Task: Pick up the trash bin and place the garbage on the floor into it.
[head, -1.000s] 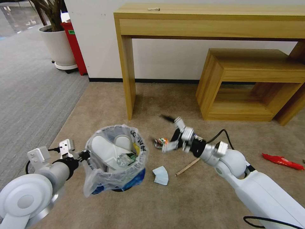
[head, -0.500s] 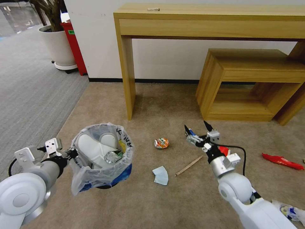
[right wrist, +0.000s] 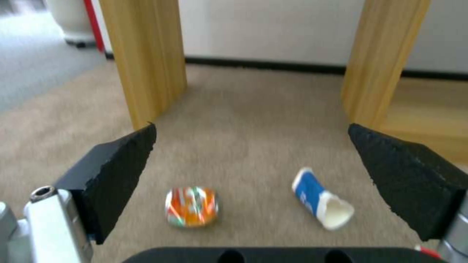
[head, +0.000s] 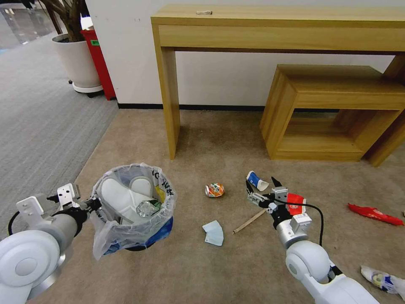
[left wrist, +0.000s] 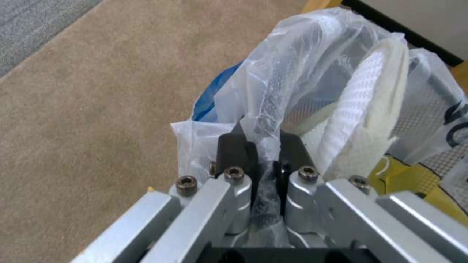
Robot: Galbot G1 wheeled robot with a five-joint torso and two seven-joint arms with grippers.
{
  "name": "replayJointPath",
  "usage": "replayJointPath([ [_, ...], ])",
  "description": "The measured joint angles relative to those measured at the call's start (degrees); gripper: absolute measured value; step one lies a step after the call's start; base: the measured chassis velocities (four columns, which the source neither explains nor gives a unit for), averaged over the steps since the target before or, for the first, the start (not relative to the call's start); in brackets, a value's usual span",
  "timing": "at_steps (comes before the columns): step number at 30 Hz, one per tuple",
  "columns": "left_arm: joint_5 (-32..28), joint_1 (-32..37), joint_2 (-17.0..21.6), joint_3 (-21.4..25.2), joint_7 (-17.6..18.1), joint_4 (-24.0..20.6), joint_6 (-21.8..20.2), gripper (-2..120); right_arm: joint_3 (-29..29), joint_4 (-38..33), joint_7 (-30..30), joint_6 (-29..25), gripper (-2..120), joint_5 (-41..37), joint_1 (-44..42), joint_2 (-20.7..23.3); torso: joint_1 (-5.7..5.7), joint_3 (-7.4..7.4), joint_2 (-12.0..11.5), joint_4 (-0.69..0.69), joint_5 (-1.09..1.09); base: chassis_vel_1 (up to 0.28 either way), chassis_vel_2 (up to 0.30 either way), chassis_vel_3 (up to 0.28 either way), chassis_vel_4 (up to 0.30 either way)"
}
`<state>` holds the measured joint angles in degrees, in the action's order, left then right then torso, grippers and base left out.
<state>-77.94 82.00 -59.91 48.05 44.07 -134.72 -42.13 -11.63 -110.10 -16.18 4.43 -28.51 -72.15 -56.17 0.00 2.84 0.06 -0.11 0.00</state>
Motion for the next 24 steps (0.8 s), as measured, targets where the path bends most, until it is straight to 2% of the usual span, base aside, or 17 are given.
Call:
replayJointPath([
  [1,0.12,0.16,-0.13,0.00,0.00,-0.02,0.00,3,0.34,0.06,0.12,2.79,100,0.33,0.78,-0.01,0.00,0.00,0.00,0.00,0.00,0.000,0.000,0.000,0.000],
  [2,0.12,0.16,-0.13,0.00,0.00,-0.02,0.00,3,0.34,0.06,0.12,2.79,100,0.33,0.78,-0.01,0.00,0.00,0.00,0.00,0.00,0.000,0.000,0.000,0.000],
  [5,0.57,0.44,-0.25,-0.35,-0.01,-0.24,0.00,3,2.08,2.00,2.62,10.33,100,1.73,3.64,0.22,0.00,0.00,0.00,0.00,0.01,0.000,0.000,0.000,0.000],
  [6,0.57,0.44,-0.25,-0.35,-0.01,-0.24,0.00,3,2.08,2.00,2.62,10.33,100,1.73,3.64,0.22,0.00,0.00,0.00,0.00,0.01,0.000,0.000,0.000,0.000],
  [8,0.67,0.43,-0.13,-0.65,-0.04,-0.24,0.00,3,2.76,3.38,5.92,13.85,100,2.89,5.06,0.46,0.00,0.01,0.00,0.01,0.00,0.000,0.000,0.000,0.000],
  [9,0.68,0.41,0.04,-0.89,-0.15,-0.24,0.00,3,3.35,4.93,10.01,15.92,100,4.84,6.05,0.61,0.00,0.01,0.00,0.01,0.00,0.000,0.000,0.000,0.000],
  [10,0.68,0.41,0.04,-0.89,-0.15,-0.24,0.00,3,3.35,4.93,10.01,15.92,100,4.84,6.05,0.61,0.00,0.01,0.00,0.01,0.00,0.000,0.000,0.000,0.000],
  [13,0.70,0.55,0.18,-0.95,-0.48,-0.06,0.00,3,5.10,7.81,17.07,19.52,100,8.35,7.90,0.90,0.00,0.01,0.00,0.00,0.00,0.000,0.000,0.000,0.000],
  [14,0.70,0.55,0.18,-0.95,-0.48,-0.06,0.00,3,5.10,7.81,17.07,19.52,100,8.35,7.90,0.90,0.00,0.01,0.00,0.00,0.00,0.000,0.000,0.000,0.000],
  [16,0.76,0.76,0.15,-0.92,-0.60,0.08,0.00,3,6.63,9.27,22.15,20.90,100,11.53,9.07,1.07,0.00,0.01,0.00,0.00,0.00,0.000,0.000,0.000,0.000],
  [18,0.78,0.78,0.13,-0.91,-0.63,0.11,0.00,3,6.99,9.67,23.65,20.92,100,12.63,9.36,1.10,0.00,0.01,0.00,0.00,0.00,0.000,0.000,0.000,0.000],
  [21,0.88,0.71,0.02,-1.01,-0.68,0.22,0.00,3,9.31,13.11,31.26,20.02,100,17.86,11.39,0.94,0.00,0.01,0.00,0.00,0.00,0.000,0.000,0.000,0.000],
  [24,0.94,0.60,0.02,-1.17,-0.68,0.27,0.00,3,10.89,14.98,32.50,20.28,100,19.49,12.13,0.60,0.00,0.01,0.00,0.00,0.00,0.000,0.000,0.000,0.000],
])
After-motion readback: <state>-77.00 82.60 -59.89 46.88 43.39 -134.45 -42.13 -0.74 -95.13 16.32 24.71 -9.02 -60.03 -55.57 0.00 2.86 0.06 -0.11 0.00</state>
